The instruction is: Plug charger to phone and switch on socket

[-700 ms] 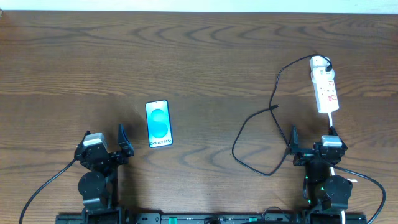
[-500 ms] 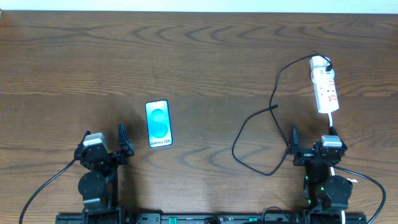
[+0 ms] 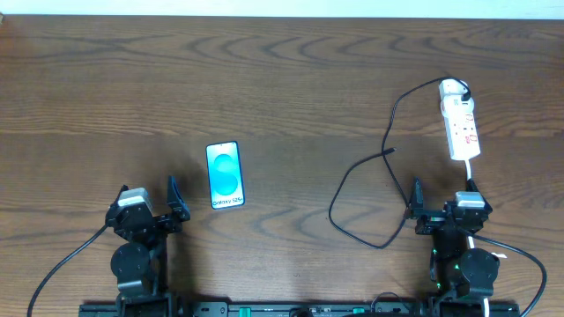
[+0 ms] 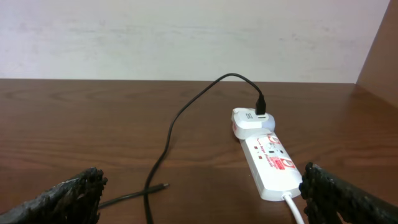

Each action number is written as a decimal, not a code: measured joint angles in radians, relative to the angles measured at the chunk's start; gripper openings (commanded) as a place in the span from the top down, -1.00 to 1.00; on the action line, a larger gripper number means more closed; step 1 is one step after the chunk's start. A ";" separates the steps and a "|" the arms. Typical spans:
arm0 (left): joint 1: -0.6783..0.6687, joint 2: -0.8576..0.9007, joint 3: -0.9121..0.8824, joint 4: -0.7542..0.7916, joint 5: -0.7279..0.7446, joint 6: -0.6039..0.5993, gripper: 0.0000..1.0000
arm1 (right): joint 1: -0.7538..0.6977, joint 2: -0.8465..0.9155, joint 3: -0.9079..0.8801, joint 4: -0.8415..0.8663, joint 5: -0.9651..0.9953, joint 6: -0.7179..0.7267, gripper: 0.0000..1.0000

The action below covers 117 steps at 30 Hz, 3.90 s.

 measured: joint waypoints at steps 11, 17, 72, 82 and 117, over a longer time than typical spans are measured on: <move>0.000 0.000 0.000 0.000 0.000 0.000 -0.81 | 0.000 0.000 0.000 0.000 0.000 0.000 -0.98; 0.000 0.000 0.000 0.000 0.000 0.000 -0.81 | 0.000 0.000 0.000 0.000 0.000 0.000 -0.98; 0.000 0.000 0.000 0.004 -0.016 0.026 -0.81 | 0.000 0.000 0.000 0.000 0.000 0.000 -0.98; 0.000 0.013 0.050 -0.112 0.069 0.021 -0.81 | 0.000 0.000 0.000 0.000 0.000 0.000 -0.99; -0.288 0.968 1.086 -0.688 0.068 -0.115 -0.81 | 0.000 0.000 0.000 0.000 0.003 0.000 -0.98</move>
